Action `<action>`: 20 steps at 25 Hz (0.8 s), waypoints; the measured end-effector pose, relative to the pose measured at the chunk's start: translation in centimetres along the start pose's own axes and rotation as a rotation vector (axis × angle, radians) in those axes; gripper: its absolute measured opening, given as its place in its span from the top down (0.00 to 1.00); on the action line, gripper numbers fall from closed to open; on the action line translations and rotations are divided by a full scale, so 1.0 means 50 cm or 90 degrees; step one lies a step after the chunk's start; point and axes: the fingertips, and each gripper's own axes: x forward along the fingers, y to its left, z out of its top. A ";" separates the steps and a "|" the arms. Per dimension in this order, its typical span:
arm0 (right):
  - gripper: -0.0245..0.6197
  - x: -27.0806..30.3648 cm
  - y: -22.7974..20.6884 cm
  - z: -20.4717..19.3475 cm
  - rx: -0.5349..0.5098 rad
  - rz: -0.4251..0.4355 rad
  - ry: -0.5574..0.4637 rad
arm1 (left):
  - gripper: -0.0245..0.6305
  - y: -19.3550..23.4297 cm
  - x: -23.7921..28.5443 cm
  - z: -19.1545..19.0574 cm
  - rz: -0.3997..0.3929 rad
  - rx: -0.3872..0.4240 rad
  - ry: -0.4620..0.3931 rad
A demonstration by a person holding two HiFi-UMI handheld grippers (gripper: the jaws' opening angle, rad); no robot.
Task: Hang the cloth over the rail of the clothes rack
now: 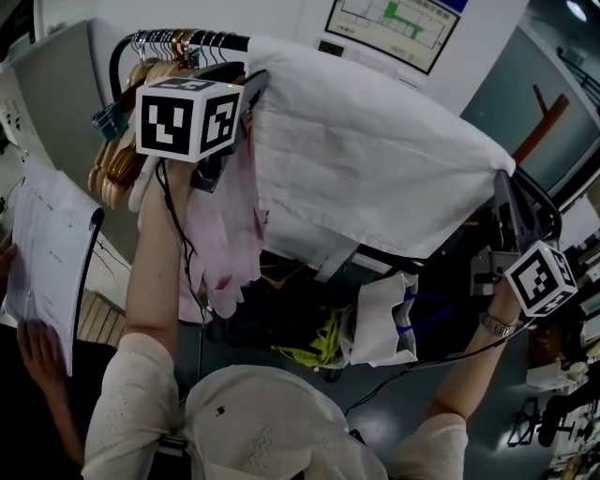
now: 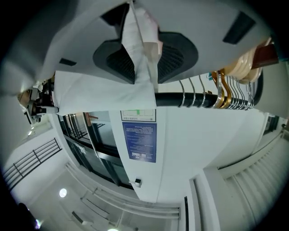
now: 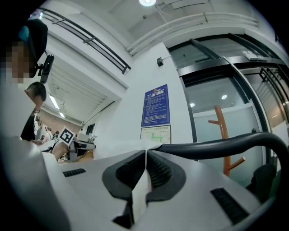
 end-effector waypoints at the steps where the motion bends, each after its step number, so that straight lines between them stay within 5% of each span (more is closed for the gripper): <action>1: 0.93 0.000 0.001 0.001 -0.007 0.000 0.002 | 0.74 0.001 0.006 0.003 -0.002 -0.007 -0.001; 4: 0.93 -0.002 0.000 -0.002 0.000 0.002 0.004 | 0.77 -0.004 0.018 0.008 -0.028 -0.032 -0.007; 6: 0.93 -0.005 -0.004 -0.009 0.020 0.004 0.005 | 0.92 -0.007 0.014 0.013 -0.044 -0.044 -0.018; 10: 0.93 -0.007 -0.003 0.003 0.002 -0.004 0.003 | 0.93 -0.011 -0.005 0.030 -0.071 -0.060 -0.040; 15: 0.93 -0.007 -0.014 0.044 -0.018 -0.014 -0.004 | 0.93 -0.023 -0.019 0.098 -0.085 -0.015 -0.065; 20: 0.93 -0.005 -0.040 0.065 0.002 -0.036 -0.008 | 0.93 -0.038 0.006 0.144 -0.061 0.087 -0.021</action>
